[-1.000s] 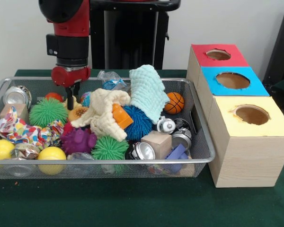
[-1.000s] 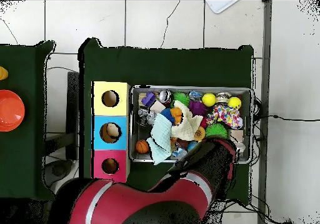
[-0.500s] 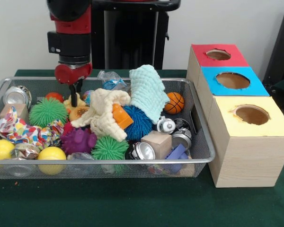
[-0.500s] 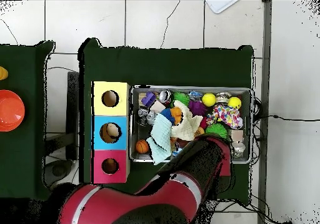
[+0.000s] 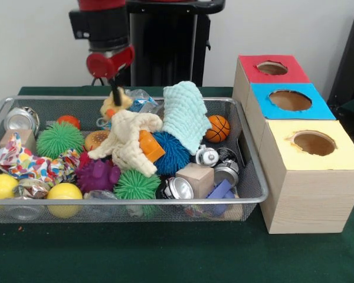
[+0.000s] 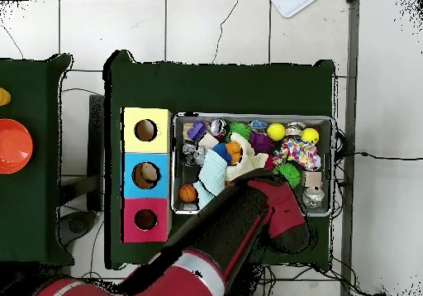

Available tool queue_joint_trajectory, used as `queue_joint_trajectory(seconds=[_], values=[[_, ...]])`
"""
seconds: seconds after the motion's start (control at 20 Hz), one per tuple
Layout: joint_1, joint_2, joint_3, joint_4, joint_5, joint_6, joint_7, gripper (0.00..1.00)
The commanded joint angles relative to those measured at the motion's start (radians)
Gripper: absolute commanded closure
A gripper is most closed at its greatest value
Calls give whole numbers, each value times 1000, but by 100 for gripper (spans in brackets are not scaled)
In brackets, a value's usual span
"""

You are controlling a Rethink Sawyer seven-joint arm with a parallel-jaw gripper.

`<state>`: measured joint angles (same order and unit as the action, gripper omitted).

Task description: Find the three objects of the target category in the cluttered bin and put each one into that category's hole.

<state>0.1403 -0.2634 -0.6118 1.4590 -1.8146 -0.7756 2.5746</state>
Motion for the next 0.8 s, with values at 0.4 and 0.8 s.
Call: queue_joint_trajectory(seconds=[0.4, 0.8], values=[[132, -196, -61, 15, -44, -419, 642, 100], [293, -285, -155, 37, 4, -512, 873, 100]])
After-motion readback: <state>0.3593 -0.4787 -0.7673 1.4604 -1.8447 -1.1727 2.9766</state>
